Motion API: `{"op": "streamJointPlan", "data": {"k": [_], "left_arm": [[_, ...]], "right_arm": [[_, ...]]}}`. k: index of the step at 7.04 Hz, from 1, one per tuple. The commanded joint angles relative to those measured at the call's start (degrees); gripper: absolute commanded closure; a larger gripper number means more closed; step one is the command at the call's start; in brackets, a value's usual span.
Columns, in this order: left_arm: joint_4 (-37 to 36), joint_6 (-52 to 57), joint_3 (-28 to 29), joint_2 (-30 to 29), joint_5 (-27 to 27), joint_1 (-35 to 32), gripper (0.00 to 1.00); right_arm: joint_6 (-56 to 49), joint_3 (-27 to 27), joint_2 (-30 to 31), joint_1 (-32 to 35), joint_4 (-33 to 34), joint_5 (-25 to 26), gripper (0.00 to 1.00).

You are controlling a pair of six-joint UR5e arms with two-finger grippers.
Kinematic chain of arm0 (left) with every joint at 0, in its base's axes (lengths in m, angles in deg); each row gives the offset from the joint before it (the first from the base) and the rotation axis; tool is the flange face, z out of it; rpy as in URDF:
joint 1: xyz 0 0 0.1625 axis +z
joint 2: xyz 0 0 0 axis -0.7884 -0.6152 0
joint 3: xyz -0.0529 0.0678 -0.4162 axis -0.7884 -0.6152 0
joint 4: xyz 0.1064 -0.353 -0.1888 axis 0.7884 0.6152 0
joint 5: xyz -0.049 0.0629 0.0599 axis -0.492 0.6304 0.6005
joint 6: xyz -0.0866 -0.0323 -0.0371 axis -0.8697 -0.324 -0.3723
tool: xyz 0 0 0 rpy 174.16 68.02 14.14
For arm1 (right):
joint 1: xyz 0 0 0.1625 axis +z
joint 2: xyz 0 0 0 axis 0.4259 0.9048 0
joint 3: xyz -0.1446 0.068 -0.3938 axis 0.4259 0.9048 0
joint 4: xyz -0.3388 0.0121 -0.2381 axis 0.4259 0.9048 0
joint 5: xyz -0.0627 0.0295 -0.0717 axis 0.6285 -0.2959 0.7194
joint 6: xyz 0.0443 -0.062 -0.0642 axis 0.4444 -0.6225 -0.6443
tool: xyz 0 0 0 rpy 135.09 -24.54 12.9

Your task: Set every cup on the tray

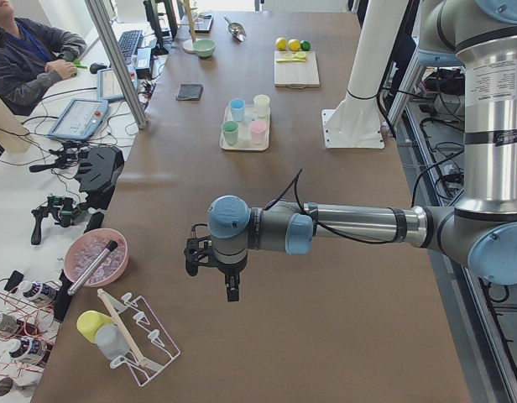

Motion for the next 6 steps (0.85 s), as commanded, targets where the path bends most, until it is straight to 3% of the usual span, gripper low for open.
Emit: {"op": "streamJointPlan", "data": {"k": [1, 6], "left_arm": [[0.0, 0.0, 0.0, 0.0, 0.1, 0.0, 0.01], [-0.1, 0.0, -0.8, 0.0, 0.1, 0.0, 0.01]], "right_arm": [[0.0, 0.0, 0.0, 0.0, -0.1, 0.0, 0.0], [0.0, 0.0, 0.0, 0.0, -0.1, 0.0, 0.0]]}}
